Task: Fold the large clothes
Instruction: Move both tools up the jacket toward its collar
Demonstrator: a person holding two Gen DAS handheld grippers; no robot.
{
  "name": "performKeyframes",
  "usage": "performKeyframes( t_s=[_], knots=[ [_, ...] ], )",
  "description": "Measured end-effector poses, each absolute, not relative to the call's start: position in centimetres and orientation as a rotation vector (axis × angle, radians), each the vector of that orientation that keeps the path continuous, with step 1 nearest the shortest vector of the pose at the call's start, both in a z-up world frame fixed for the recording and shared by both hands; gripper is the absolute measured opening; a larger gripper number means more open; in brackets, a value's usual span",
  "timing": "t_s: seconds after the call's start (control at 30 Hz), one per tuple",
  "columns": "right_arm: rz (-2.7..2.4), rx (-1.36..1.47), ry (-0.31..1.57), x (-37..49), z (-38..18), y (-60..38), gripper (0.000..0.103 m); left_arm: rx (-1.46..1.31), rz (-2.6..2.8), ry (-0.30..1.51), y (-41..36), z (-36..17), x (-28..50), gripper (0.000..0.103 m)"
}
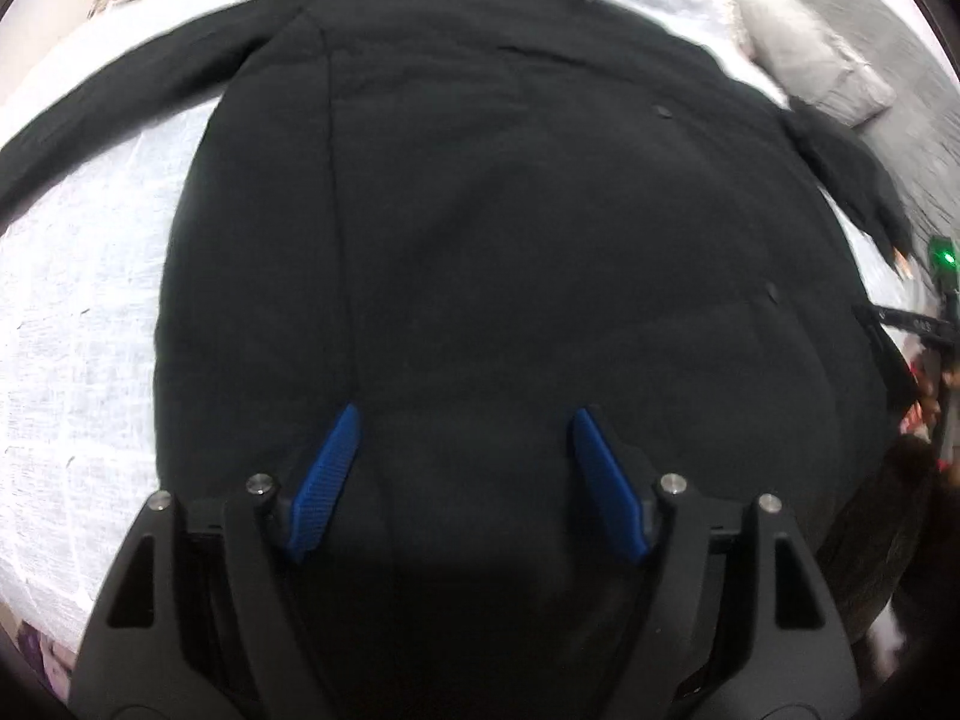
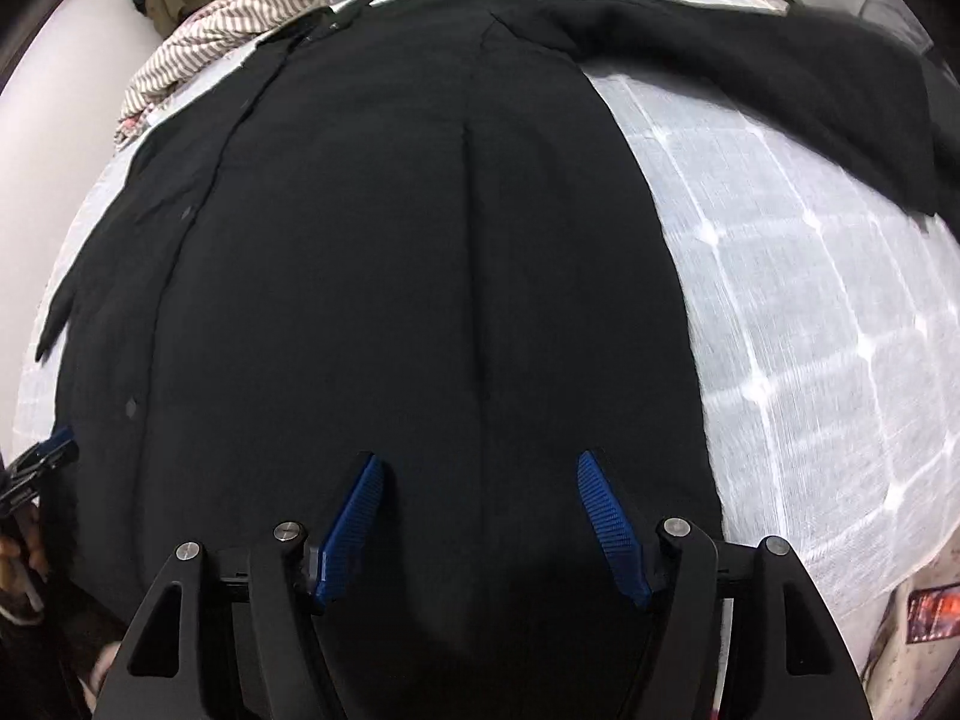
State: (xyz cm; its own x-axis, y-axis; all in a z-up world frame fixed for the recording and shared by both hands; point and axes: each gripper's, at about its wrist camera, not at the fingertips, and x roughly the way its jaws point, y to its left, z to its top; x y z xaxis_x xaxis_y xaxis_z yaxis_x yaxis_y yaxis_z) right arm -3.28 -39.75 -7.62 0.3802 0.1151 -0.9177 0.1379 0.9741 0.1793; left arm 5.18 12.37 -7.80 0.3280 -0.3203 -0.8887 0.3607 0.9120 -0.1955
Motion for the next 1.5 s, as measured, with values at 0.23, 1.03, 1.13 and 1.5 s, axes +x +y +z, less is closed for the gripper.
performKeyframes(
  t_s=[0.23, 1.03, 1.13, 1.5],
  knots=[
    [-0.058, 0.168, 1.252, -6.6, -7.0, -40.8, 0.074, 0.194, -0.419, 1.340, 13.4, -6.7, 2.5, 0.076],
    [0.023, 0.252, 0.952, 15.0, 5.0, -35.9, 0.079, 0.096, -0.478, 0.979, 0.6, 7.3, 23.1, 0.092],
    [0.032, 0.278, 0.930, 19.7, 5.1, -35.2, 0.081, 0.083, -0.452, 0.948, -1.6, 6.8, 27.8, 0.092],
    [0.036, 0.330, 0.938, 32.8, 1.0, -34.7, 0.081, -0.065, -0.310, 0.902, -7.7, -1.1, 40.1, 0.092]
  ],
)
